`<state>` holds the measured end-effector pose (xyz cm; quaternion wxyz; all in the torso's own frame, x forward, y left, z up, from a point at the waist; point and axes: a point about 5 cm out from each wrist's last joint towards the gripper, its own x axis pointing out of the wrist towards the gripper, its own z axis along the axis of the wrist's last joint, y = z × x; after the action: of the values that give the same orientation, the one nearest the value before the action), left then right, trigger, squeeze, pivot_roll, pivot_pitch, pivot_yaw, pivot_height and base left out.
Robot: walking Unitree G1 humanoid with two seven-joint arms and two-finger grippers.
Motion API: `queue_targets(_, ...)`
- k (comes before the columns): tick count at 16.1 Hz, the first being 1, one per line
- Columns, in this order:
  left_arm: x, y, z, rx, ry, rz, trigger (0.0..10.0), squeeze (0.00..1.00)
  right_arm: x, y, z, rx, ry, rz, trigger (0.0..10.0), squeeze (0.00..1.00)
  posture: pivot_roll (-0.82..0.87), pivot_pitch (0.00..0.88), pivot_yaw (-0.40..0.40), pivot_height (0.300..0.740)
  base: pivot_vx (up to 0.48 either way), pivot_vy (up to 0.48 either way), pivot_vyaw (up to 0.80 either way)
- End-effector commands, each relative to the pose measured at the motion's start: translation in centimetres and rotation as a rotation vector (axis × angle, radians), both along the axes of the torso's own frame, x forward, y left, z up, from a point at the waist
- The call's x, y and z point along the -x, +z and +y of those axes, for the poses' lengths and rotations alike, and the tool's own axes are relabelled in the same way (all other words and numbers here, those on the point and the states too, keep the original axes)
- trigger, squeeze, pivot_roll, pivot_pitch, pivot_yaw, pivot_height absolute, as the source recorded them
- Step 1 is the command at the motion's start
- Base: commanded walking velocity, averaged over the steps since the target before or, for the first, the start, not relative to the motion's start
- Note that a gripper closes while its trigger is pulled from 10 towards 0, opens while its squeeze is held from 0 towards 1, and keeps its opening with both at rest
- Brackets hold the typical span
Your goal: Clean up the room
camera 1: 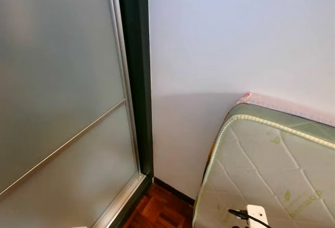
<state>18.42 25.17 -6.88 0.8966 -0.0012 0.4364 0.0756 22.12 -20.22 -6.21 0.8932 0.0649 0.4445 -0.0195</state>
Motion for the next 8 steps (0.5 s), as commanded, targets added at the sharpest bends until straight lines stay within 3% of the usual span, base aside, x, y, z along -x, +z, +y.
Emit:
queue_targets(1, 0.32, -0.21, -0.1, 0.006, 0.0, 0.015, 10.0, 0.0, 0.04, -0.04, 0.09, -0.01, -0.004, 0.005, 10.0, 0.0, 0.08, 0.0, -0.039, 0.74, 0.0, 0.0, 0.0)
queue_targets(8, 0.22, -0.16, -0.09, 0.006, -0.007, 0.015, 10.0, 0.0, -0.01, -0.01, 0.08, -0.014, -0.013, 0.006, 10.0, 0.0, 0.08, 0.0, -0.037, 0.74, 0.0, 0.0, 0.0)
